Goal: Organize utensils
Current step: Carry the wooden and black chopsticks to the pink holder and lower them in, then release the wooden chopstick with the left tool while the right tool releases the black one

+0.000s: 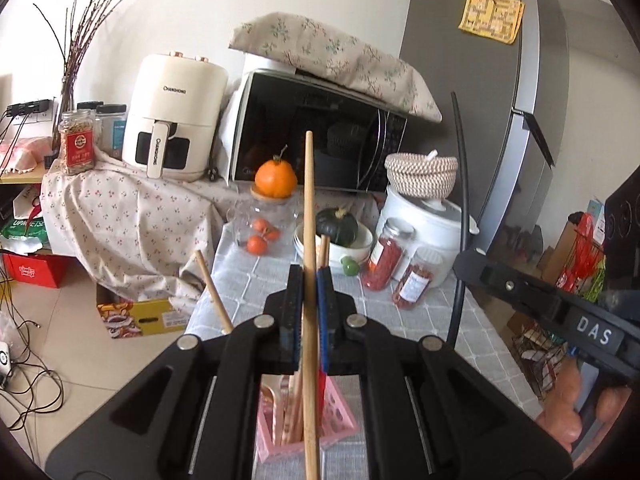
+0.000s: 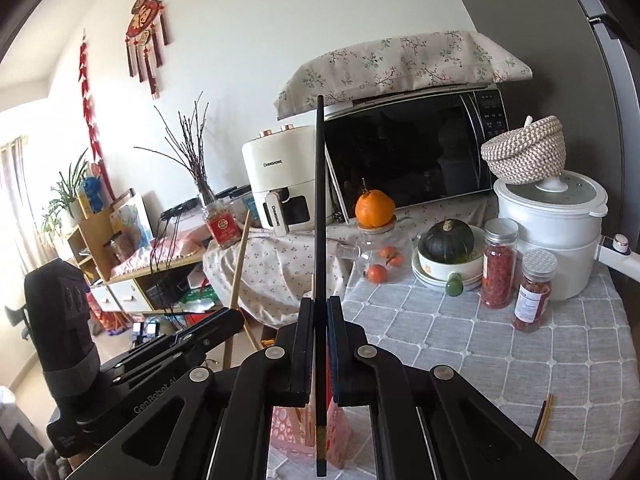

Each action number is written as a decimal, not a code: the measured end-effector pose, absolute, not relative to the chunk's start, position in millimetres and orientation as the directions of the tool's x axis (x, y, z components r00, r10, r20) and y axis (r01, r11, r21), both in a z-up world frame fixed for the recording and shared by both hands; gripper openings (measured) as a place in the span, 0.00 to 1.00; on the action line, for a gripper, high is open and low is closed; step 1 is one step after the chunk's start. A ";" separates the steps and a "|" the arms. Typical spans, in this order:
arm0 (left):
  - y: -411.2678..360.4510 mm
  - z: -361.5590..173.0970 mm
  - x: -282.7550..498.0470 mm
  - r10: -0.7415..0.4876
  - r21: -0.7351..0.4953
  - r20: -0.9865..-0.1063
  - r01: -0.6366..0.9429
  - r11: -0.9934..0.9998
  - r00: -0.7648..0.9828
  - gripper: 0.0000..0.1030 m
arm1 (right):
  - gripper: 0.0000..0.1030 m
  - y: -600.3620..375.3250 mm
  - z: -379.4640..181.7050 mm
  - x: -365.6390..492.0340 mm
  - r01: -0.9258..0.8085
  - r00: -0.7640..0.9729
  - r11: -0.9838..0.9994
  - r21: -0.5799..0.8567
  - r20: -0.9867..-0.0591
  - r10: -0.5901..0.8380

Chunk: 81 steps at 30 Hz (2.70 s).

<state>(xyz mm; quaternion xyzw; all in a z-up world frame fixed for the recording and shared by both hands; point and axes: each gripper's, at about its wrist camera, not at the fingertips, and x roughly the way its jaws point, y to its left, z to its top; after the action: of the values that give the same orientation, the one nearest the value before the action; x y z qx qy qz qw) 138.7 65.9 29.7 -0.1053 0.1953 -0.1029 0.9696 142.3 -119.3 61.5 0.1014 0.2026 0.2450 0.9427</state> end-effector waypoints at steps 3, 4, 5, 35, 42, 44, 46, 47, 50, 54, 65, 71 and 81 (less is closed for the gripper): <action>73.1 26.9 140.7 -0.245 -0.272 -0.315 0.160 0.949 0.917 0.07 | 0.06 -120.5 61.9 142.0 -0.420 0.805 0.858 0.295 -0.315 0.502; 74.9 26.4 140.2 -0.245 -0.276 -0.302 0.161 0.947 0.921 0.07 | 0.06 -121.1 62.8 141.0 -0.419 0.809 0.859 0.295 -0.308 0.500; 76.3 25.3 139.9 -0.243 -0.277 -0.286 0.162 0.947 0.927 0.07 | 0.06 -122.4 63.9 140.3 -0.418 0.813 0.859 0.297 -0.299 0.499; 60.1 -29.0 140.0 -0.072 -0.164 -0.242 0.033 0.986 0.968 0.08 | 0.06 -87.8 38.2 159.7 -0.420 0.823 0.864 0.276 -0.286 0.491; 77.0 -26.1 130.0 -0.098 -0.265 -0.357 0.000 0.964 0.929 0.29 | 0.06 -72.7 29.8 166.7 -0.439 0.820 0.862 0.252 -0.279 0.499; 86.3 -16.9 125.4 -0.094 -0.304 -0.383 -0.030 0.952 0.919 0.38 | 0.06 -65.6 24.5 168.8 -0.453 0.811 0.856 0.248 -0.284 0.511; 95.2 -14.3 123.7 -0.085 -0.342 -0.429 -0.074 0.937 0.899 0.43 | 0.06 -57.6 18.1 170.0 -0.468 0.803 0.854 0.227 -0.295 0.518; 98.5 -13.4 123.5 -0.070 -0.345 -0.466 -0.108 0.933 0.882 0.45 | 0.06 -53.0 14.1 170.4 -0.476 0.798 0.854 0.212 -0.305 0.520; 101.7 -16.0 126.4 0.002 -0.288 -0.558 -0.196 0.937 0.830 0.51 | 0.06 -44.1 3.6 170.9 -0.503 0.776 0.844 0.185 -0.333 0.536; 101.4 -26.6 132.4 0.086 -0.187 -0.632 -0.260 0.947 0.770 0.54 | 0.06 -38.2 -8.0 170.6 -0.517 0.760 0.842 0.151 -0.372 0.533; 106.7 -67.0 133.6 0.141 -0.078 -0.834 -0.367 0.927 0.533 0.55 | 0.19 -53.3 -8.5 167.6 -0.501 0.730 0.848 0.175 -0.440 0.523; 100.0 -68.7 124.0 0.158 -0.043 -0.847 -0.362 0.931 0.507 0.55 | 0.30 -62.8 0.3 155.9 -0.491 0.695 0.855 0.169 -0.516 0.501; 75.4 -62.0 87.0 0.125 -0.027 -0.858 -0.287 0.958 0.498 0.57 | 0.48 -95.4 8.5 115.6 -0.450 0.629 0.876 0.172 -0.635 0.448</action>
<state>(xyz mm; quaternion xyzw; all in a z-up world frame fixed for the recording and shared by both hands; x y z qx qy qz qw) 87.0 75.4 -62.0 -0.0830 0.4868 0.1194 0.8613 115.6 -95.4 8.5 -0.0014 0.3515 0.2488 0.9025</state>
